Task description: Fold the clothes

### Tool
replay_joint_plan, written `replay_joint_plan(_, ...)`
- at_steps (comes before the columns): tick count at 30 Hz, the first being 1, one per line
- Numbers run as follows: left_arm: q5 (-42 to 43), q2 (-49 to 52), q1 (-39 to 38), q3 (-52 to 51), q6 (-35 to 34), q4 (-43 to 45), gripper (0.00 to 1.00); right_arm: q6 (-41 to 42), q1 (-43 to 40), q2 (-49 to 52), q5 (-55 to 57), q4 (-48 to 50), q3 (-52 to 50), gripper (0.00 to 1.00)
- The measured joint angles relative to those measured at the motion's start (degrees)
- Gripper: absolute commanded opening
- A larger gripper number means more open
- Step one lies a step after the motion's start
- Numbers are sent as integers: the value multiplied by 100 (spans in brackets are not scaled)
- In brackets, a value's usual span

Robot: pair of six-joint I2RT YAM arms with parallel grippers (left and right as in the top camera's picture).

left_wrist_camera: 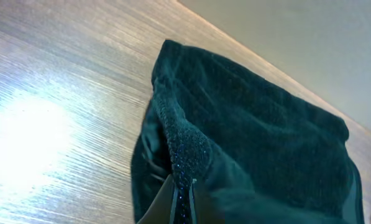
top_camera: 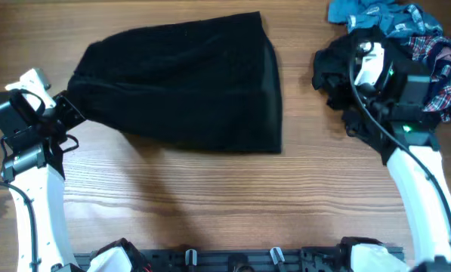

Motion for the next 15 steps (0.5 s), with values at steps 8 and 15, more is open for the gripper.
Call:
replay_joint_plan(8, -131, 627, -162, 0, -9, 85, 4, 2, 2, 883, -105, 361, 2, 4)
replay_joint_plan(15, -153, 1255, -520, -2, -28, 656, 4, -129, 184, 890, -337, 39, 4, 4)
